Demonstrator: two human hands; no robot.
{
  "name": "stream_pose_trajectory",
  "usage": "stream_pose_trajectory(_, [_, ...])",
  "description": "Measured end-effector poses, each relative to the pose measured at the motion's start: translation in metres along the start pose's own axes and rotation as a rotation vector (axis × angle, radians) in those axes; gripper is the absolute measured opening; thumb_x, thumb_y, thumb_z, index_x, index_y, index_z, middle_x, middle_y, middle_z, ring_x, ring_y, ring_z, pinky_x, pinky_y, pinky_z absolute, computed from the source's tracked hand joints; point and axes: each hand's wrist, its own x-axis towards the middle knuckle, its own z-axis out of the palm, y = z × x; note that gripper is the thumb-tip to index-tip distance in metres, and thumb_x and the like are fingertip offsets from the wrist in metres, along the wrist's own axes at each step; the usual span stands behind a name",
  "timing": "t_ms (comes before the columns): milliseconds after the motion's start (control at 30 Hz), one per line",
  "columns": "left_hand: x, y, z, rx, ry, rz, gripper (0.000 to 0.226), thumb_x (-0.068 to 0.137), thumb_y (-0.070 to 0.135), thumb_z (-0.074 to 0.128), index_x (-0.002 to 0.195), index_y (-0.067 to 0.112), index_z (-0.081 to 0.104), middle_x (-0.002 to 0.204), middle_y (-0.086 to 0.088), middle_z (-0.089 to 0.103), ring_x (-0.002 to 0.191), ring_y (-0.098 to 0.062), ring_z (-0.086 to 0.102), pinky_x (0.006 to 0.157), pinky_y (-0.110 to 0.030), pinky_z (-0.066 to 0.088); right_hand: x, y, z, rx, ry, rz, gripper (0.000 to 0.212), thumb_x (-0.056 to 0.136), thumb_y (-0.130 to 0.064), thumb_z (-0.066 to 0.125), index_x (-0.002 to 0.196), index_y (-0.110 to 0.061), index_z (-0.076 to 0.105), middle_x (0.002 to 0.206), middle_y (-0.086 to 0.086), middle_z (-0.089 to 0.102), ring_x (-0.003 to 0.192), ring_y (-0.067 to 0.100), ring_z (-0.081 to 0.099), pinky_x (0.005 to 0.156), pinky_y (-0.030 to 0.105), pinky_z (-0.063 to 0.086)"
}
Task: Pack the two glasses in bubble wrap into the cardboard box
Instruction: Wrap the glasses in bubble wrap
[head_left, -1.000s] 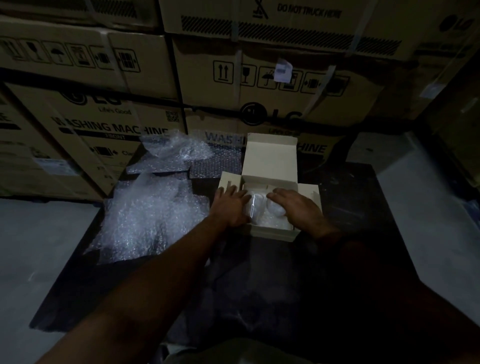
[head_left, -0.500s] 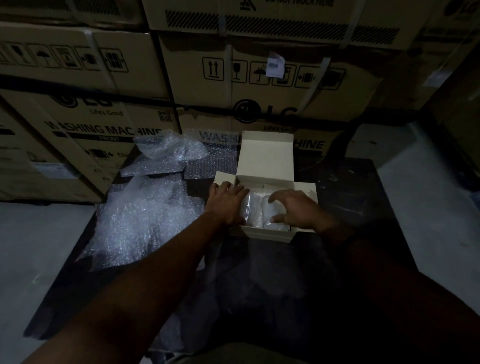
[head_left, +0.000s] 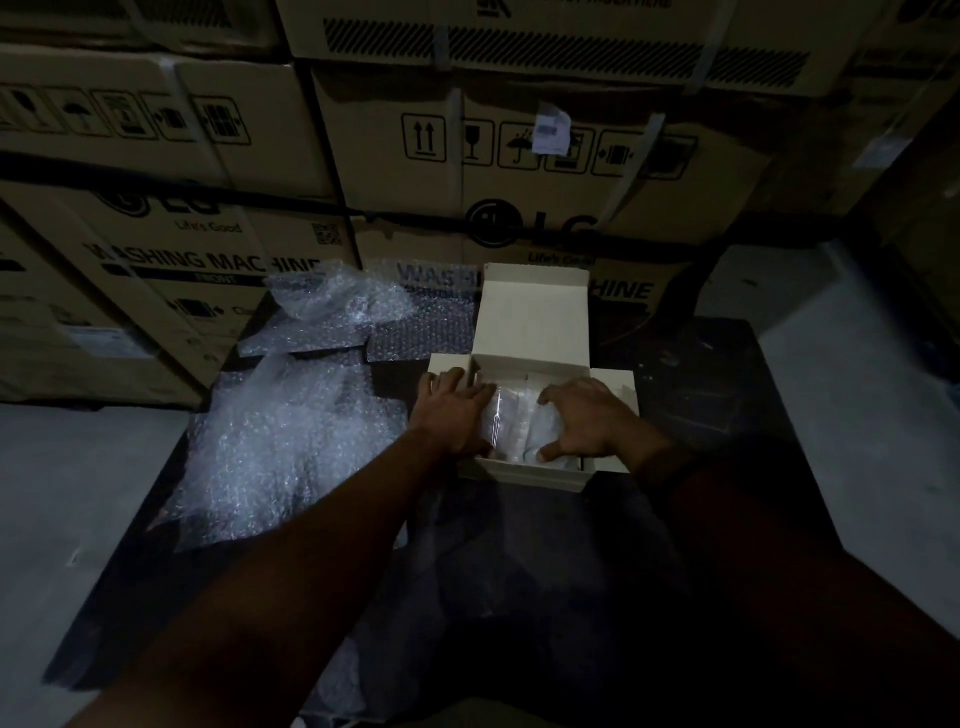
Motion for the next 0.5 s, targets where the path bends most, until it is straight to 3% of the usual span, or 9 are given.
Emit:
stream_pose_trajectory(233, [0.0,0.002,0.002,-0.092,-0.031,-0.017,0.101,0.073,0.065,0.065,0.151,0.025,0.015,0.158,-0.006,0.02,0.145,-0.029,0.007,0.113,-0.055,0.01,-0.005,-0.001,0.006,-0.05,-0.091,-0.019,0.091,0.073,-0.07,0.061,0.147,-0.027,0.03,0.158,0.003,0.022,0.147,0.021,0.005,0.117,0.037,-0.001])
stream_pose_trajectory(500, [-0.013,-0.009,0.012,-0.107,0.081,0.033,0.087,0.083,0.063,0.054,0.151,0.02,0.02,0.16,-0.001,0.011,0.146,-0.024,0.007,0.115,-0.045,0.007,-0.016,-0.004,0.003,-0.099,-0.113,0.01,0.09,0.08,-0.065,0.057,0.151,-0.026,0.019,0.16,-0.001,0.015,0.148,0.02,0.001,0.118,0.043,-0.003])
